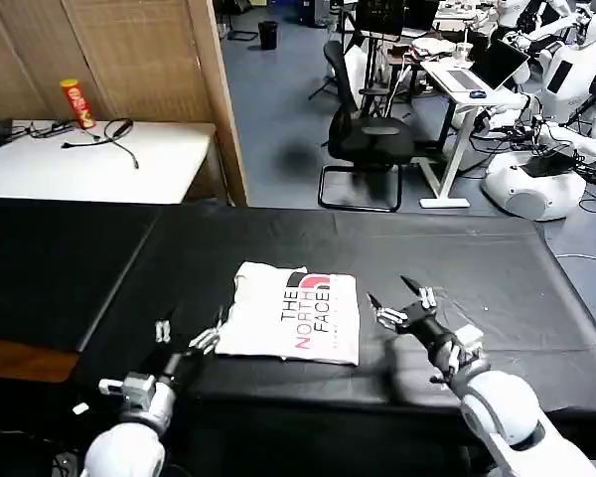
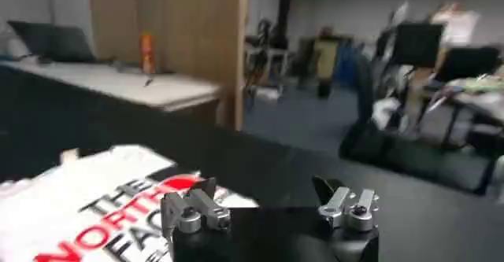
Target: Fold and organize the clothes.
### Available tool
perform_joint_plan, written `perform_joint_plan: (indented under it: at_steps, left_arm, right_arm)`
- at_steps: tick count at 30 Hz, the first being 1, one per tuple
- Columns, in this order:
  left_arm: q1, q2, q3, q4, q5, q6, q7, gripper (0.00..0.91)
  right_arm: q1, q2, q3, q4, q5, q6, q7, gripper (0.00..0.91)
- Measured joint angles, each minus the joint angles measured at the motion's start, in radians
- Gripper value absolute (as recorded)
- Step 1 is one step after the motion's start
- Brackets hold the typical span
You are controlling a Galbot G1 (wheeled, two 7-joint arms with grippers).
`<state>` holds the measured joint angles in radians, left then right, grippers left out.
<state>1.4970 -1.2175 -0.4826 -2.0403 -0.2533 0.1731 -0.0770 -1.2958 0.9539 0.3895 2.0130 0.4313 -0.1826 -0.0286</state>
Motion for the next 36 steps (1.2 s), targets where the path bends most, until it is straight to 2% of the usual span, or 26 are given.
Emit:
perform_joint_plan:
  at_steps: [8,14,18,22,26,36]
  left_arm:
    - [0.119,0.036,-0.029,-0.08,-0.034,-0.015,-0.044,0.878]
    - [0.268,0.049,-0.04,-0.156,-0.076,-0.016,-0.105,0.878]
    - [0.357,0.059,-0.04,-0.201,-0.081,-0.019,-0.125,0.878]
    - [0.427,0.069,-0.048,-0.236,-0.081,-0.016,-0.138,0.878]
    - [0.475,0.073,-0.061,-0.261,-0.081,0.008,-0.148,0.878]
    - [0.515,0.079,-0.078,-0.309,-0.1,0.043,-0.15,0.878]
  right_arm:
    - [-0.266,0.062,0.07,0.096,-0.119,0.21,0.151,0.878]
    - [-0.452,0.103,0.116,0.163,-0.19,0.285,0.247,0.878]
    - [-0.563,0.13,0.13,0.2,-0.214,0.282,0.298,0.878]
    - [-0.658,0.15,0.123,0.239,-0.213,0.222,0.345,0.878]
    - [-0.726,0.167,0.108,0.274,-0.171,0.174,0.376,0.878]
    - [-0.778,0.172,0.102,0.304,-0.168,0.156,0.387,0.878]
